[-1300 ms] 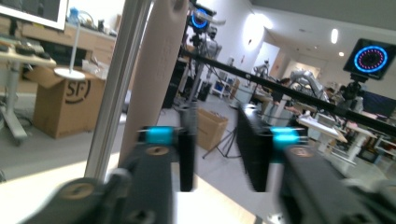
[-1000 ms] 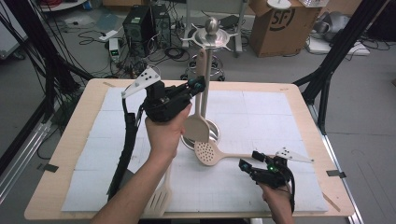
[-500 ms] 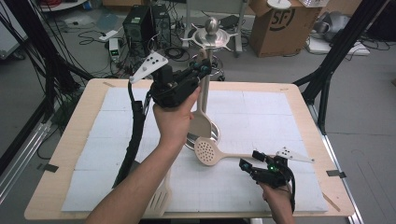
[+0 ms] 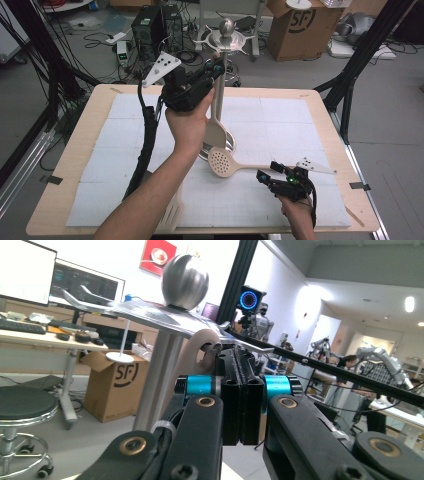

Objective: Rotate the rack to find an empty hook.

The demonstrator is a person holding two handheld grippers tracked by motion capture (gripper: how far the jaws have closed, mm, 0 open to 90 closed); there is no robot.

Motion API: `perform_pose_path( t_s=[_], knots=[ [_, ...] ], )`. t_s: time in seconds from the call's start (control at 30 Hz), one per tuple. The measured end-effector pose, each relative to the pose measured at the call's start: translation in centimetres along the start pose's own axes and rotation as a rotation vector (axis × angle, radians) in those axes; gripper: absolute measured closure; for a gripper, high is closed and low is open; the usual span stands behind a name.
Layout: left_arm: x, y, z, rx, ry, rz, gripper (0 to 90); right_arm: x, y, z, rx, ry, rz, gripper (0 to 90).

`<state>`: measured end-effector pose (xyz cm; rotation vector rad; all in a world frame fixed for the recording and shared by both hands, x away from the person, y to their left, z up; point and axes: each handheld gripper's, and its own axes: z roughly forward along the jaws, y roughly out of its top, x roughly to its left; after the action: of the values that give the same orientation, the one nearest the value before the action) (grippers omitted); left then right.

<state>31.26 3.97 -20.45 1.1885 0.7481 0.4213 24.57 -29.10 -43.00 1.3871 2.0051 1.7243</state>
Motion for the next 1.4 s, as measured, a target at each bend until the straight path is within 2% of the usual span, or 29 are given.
perform_pose_path(
  t_s=[0.2, 0.63, 1.0, 1.13, 1.3, 1.4],
  knots=[
    [0.6, 0.3, -0.4, 0.000, 0.015, -0.016, 89.8, 0.0, 0.0, 0.0, 0.002, 0.004, 0.002, 14.7],
    [2.2, 1.1, -0.8, -0.015, 0.010, -0.064, 89.9, 0.0, 0.0, -0.1, -0.001, 0.002, 0.008, 14.7],
    [4.5, 1.6, -0.9, -0.004, 0.035, -0.078, 89.9, 0.0, 0.0, -0.1, -0.005, 0.001, 0.007, 14.7],
    [5.6, 1.7, -0.6, -0.006, 0.035, -0.114, 89.8, -0.1, 0.0, 0.0, 0.002, 0.000, 0.003, 14.7],
    [6.6, 1.9, -0.1, 0.001, 0.034, -0.122, 89.9, 0.1, 0.0, 0.1, 0.010, 0.002, 0.002, 14.7],
    [6.7, 2.0, 0.0, 0.004, 0.032, -0.117, 89.9, 0.0, -0.1, 0.2, 0.010, 0.003, 0.000, 14.7]
  ],
)
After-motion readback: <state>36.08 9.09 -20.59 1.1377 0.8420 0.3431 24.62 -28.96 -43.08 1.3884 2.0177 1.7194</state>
